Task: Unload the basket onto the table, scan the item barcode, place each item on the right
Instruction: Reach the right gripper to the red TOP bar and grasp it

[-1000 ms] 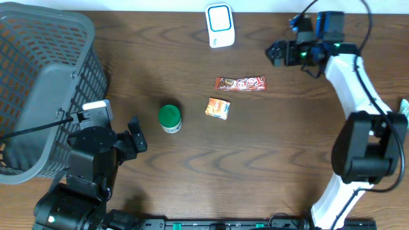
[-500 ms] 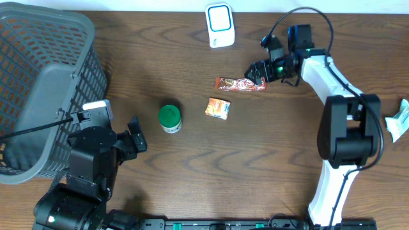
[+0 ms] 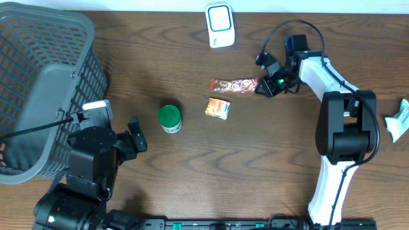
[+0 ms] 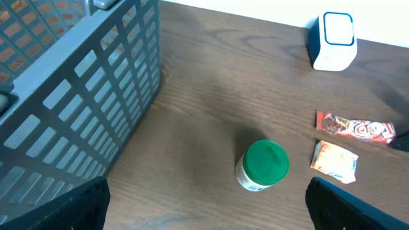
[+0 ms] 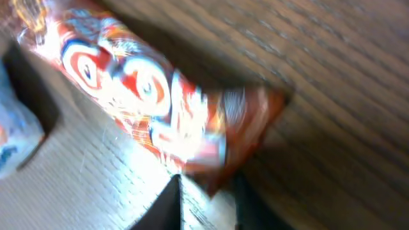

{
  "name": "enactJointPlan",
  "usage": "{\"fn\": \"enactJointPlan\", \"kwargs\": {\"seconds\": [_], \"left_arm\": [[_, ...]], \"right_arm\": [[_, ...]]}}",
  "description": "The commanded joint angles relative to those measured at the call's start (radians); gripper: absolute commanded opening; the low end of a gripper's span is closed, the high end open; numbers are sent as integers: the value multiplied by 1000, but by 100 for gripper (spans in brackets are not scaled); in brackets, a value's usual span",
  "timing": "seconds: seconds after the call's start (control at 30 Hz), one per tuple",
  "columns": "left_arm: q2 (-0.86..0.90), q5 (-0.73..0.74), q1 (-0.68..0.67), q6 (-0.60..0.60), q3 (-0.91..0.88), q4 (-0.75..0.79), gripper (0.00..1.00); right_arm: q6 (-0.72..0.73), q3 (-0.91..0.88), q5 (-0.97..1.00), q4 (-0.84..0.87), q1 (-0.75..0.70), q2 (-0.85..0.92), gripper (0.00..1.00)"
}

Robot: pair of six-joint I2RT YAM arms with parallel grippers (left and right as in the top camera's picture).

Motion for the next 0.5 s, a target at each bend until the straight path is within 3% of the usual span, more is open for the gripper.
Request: {"fn": "enactJointPlan", "kwargs": {"seconds": [0.0,0.07,0.13,0.23,0.47], "left_arm": [[-1,-10,5,-4,15,0,98],[-1,-10,5,-4,15,1,98],[-1,-10,5,-4,15,0,98],[-1,-10,5,-4,15,0,98],[-1,-10,5,-4,15,0,98]], "right_arm": [[-51,-4,3,18,-2,16,2],[-40,-4,-7,33,-1,16,4],[1,5,-8,46,-1,16,66],[42,41,-8,23,-1,16,97],[147,111,13,74,15,17,99]]}}
